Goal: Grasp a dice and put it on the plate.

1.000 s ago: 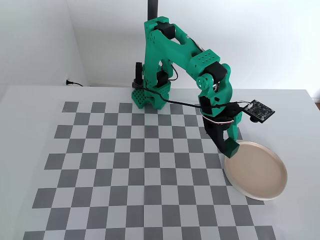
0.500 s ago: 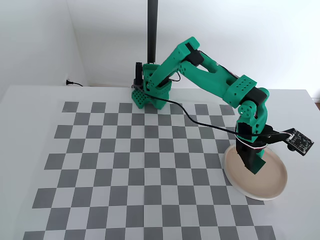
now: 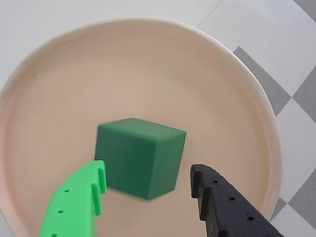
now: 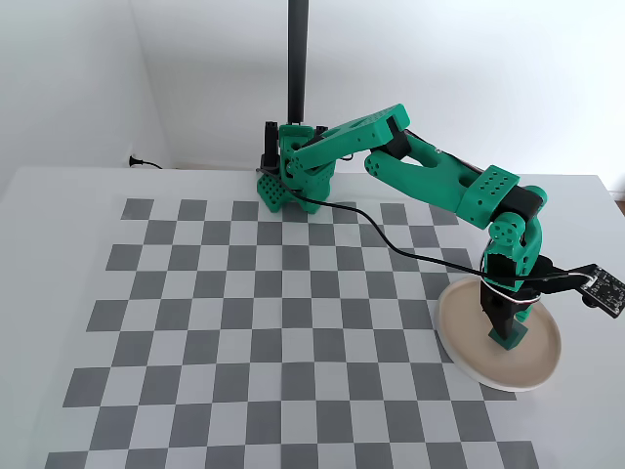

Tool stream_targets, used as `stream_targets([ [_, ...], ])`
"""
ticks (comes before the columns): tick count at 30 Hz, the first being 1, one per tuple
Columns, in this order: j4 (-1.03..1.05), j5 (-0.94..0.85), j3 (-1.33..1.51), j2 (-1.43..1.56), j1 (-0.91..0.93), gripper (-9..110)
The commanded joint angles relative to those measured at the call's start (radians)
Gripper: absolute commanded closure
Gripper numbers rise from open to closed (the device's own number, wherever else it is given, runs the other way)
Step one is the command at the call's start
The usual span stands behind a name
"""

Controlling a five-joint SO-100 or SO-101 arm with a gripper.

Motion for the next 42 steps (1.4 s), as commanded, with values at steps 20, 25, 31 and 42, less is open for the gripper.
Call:
stream_targets([
  [20, 0.407, -0.003, -0.091, 0.439, 0.015, 106],
  [25, 0.523, 0.017, -0.084, 0.538, 0.048, 106],
  [31, 0.549, 0.026, -0.002, 0.692, 0.097, 106],
  [42, 0.314, 0.044, 0.667, 1.227, 0.14, 106],
])
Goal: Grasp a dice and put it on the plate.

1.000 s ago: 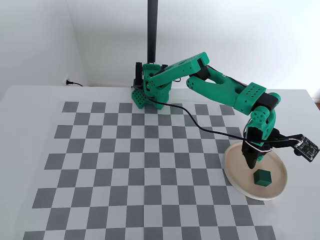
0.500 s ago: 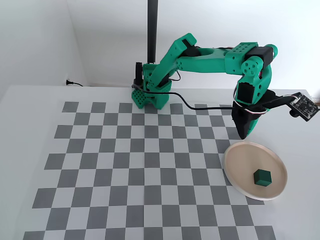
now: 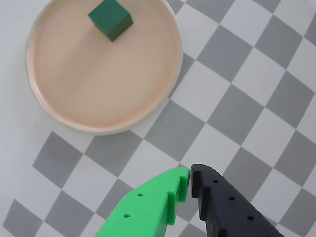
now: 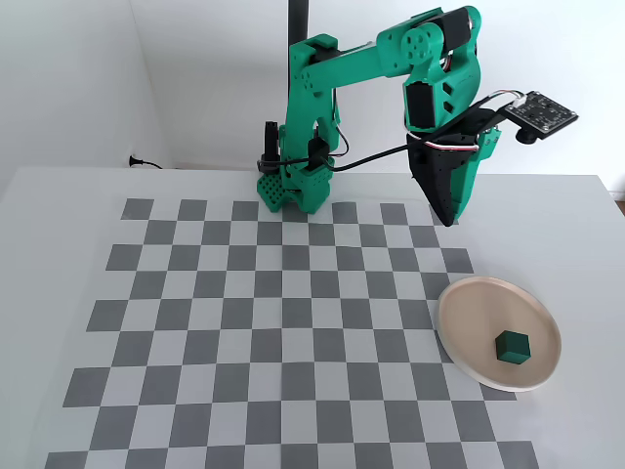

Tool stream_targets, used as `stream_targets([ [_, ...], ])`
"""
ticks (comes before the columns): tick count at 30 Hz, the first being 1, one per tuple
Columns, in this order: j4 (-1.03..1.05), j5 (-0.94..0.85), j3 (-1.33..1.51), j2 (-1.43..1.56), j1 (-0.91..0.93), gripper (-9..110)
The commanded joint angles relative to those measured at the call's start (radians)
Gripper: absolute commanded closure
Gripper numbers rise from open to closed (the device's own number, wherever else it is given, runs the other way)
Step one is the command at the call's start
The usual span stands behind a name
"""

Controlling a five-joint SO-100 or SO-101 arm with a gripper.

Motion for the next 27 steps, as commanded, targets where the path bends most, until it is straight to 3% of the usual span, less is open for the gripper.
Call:
stream_targets([
  [1, -0.118, 0.015, 0.264, 0.293, 0.029, 106],
  [13, -0.453, 0.037, 0.969, 0.744, 0.281, 106],
  [27, -0.686, 0.152, 1.433, 1.086, 0.5, 106],
])
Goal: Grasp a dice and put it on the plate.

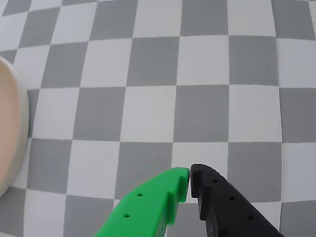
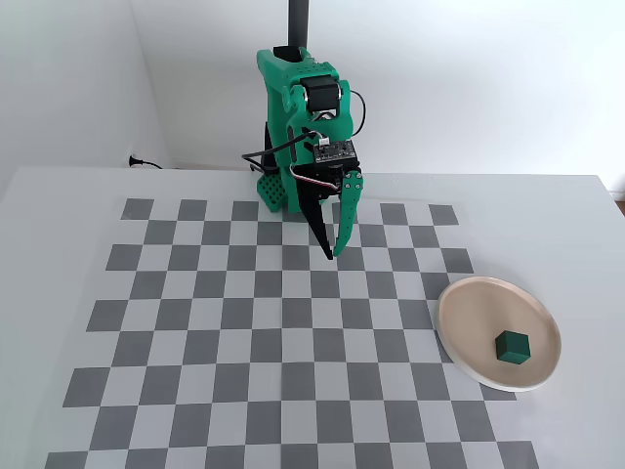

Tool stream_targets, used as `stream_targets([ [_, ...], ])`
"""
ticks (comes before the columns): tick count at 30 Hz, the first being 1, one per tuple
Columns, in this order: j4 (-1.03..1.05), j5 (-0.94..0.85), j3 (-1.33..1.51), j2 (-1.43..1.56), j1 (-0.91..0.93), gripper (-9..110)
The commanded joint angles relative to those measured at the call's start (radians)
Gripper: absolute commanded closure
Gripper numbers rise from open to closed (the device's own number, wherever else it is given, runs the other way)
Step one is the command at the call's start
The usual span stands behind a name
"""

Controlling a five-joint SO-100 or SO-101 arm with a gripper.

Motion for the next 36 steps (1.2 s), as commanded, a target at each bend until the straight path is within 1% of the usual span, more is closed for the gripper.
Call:
stream_targets([
  [1, -0.067, 0.021, 0.072, 0.091, 0.046, 106],
  [14, -0.239, 0.121, 0.41, 0.293, 0.137, 106],
  [19, -0.17, 0.135, 0.548, 0.512, 0.169, 106],
  [22, -0.167, 0.156, 0.558, 0.515, 0.202, 106],
  [25, -0.184, 0.236, 0.558, 0.515, 0.235, 106],
  [26, -0.198, 0.314, 0.558, 0.515, 0.239, 106],
  [27, -0.212, 0.448, 0.558, 0.515, 0.241, 106],
  [28, -0.19, 0.494, 0.558, 0.515, 0.25, 106],
  [30, -0.156, 0.503, 0.558, 0.515, 0.273, 106],
  [32, -0.12, 0.469, 0.558, 0.515, 0.288, 106],
  [34, -0.133, 0.565, 0.558, 0.515, 0.288, 106],
  [36, -0.19, 0.696, 0.558, 0.515, 0.296, 106],
])
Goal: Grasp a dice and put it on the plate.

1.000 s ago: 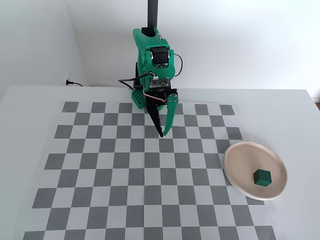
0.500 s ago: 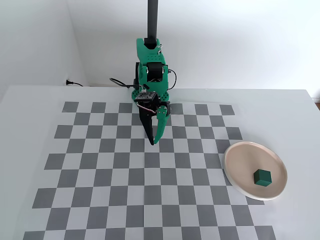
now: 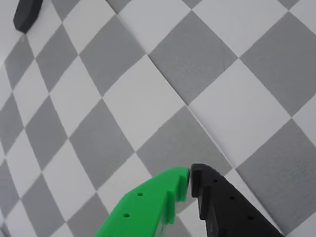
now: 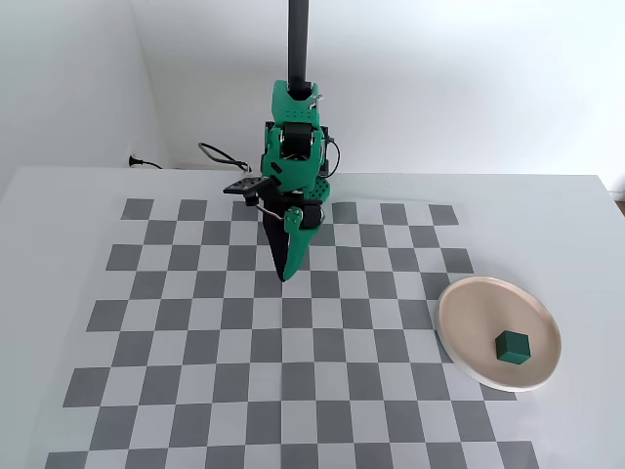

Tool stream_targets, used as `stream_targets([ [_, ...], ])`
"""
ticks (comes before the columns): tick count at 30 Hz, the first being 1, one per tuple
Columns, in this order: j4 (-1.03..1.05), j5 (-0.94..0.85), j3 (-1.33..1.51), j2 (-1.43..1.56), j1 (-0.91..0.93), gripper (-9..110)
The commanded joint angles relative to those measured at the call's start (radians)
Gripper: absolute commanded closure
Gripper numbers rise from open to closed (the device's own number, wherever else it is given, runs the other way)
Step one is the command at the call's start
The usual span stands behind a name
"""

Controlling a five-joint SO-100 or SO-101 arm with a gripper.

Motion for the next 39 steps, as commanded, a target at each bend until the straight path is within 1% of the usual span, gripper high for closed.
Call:
stream_targets([
  [1, -0.086, 0.27, -0.015, 0.015, 0.031, 106],
  [2, -0.115, 0.403, -0.015, 0.015, 0.044, 106],
  [5, -0.104, 0.637, -0.015, 0.015, 0.044, 106],
  [7, -0.067, 0.742, -0.015, 0.015, 0.043, 106],
  [8, -0.034, 0.758, -0.015, 0.015, 0.037, 106],
  [10, 0.018, 0.758, -0.015, 0.015, 0.02, 106],
  [14, 0.021, 0.801, -0.015, 0.015, 0.026, 106],
  [17, 0.023, 0.788, -0.015, 0.015, 0.029, 106],
  [19, 0.023, 0.776, -0.015, 0.015, 0.029, 96],
  [20, 0.023, 0.776, -0.015, 0.015, 0.029, 93],
  [27, 0.023, 0.776, -0.015, 0.015, 0.029, 105],
  [39, 0.023, 0.775, -0.015, 0.015, 0.029, 106],
])
